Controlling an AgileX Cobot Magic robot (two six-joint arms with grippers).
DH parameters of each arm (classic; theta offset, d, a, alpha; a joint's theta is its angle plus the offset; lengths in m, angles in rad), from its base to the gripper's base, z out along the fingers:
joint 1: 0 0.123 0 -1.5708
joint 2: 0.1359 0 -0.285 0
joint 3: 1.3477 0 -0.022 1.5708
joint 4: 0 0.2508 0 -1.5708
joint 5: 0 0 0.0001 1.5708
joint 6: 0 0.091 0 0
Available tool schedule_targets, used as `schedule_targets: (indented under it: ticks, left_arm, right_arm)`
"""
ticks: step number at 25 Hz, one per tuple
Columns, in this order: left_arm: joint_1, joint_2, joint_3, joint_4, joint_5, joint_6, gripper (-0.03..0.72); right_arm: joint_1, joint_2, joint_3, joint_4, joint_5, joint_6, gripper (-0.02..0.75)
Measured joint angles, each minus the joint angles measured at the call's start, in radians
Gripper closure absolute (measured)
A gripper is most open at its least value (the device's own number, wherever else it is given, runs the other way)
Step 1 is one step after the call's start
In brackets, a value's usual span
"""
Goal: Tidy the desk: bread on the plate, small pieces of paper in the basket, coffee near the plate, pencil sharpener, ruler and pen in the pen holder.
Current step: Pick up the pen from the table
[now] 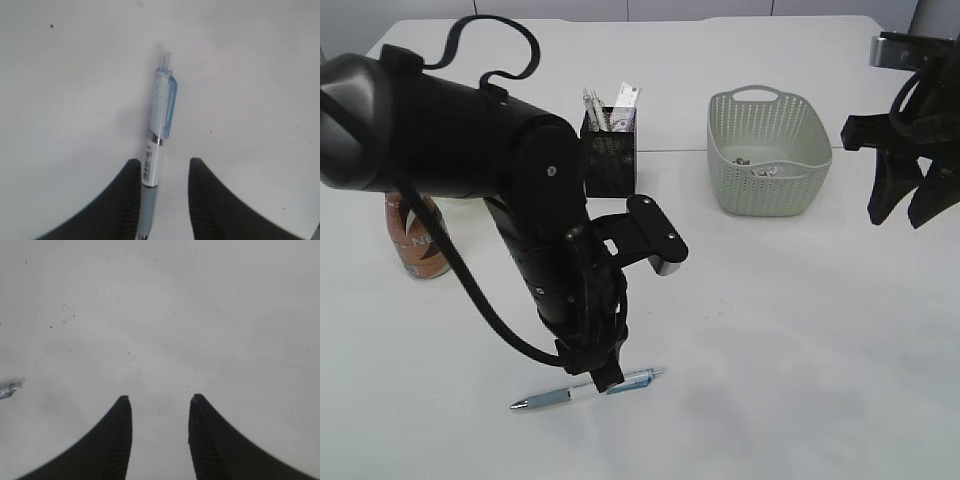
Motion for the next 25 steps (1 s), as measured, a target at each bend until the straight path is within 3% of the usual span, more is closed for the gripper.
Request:
schedule_targets:
  ticks: [9,17,25]
  left_arm:
    - [0.01,-0.036,0.105,0.008,-0.101,0.053,0.449]
    - [0.056,-0.036,0.122,-0.007,-0.167,0.076,0.451]
    - [0.057,-0.036,0.122,-0.03,-0.102,0.076,0.451]
  right_arm:
    - [0.0,0.0,0.0,0.0,0.0,0.0,0.455]
    - [0.0,0.0,0.0,0.0,0.0,0.0,0.455]
    - [0.0,0.0,0.0,0.0,0.0,0.0,0.455]
